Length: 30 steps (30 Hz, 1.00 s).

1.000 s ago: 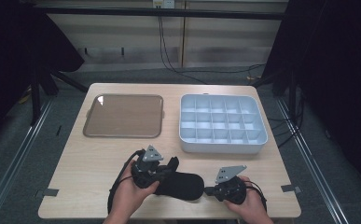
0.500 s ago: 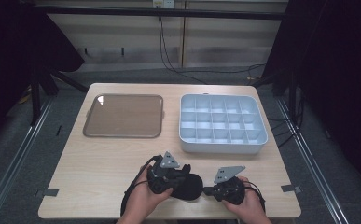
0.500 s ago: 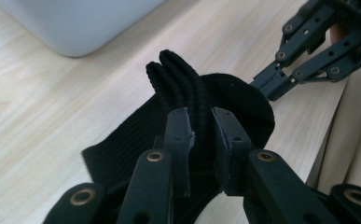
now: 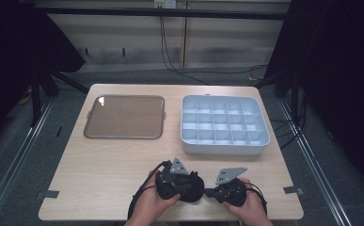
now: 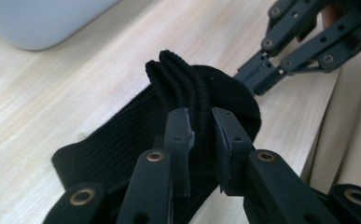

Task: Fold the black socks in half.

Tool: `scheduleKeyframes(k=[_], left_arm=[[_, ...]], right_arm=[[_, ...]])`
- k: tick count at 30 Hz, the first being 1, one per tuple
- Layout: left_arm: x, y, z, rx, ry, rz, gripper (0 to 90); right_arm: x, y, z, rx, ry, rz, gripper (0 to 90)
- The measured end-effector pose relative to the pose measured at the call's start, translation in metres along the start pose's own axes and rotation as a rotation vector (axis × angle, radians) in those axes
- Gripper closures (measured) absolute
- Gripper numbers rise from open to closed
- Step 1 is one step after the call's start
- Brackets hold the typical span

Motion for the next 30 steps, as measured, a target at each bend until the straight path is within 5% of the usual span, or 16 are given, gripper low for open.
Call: scheduleKeyframes(k=[20, 30], left_arm=[[0.005, -0.01, -0.017, -0.046, -0.005, -0.037, 75.1], [0.008, -0.012, -0.022, -0.04, -0.015, -0.015, 73.3]], right_arm=[[0.0, 0.0, 0.0, -0.005, -0.005, 0.0, 90.0], [0.0, 0.0, 0.0, -0.007, -0.005, 0.001, 90.0]])
Point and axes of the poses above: each handheld gripper's, and its own axes: z roughly backward along the jaws, y roughly out of its top, x roughly to its right, the point moved 8 cm from there along -z, roughly forward along the jaws, and after that the axes turned 4 degrees about z, right-handed, at the moved point
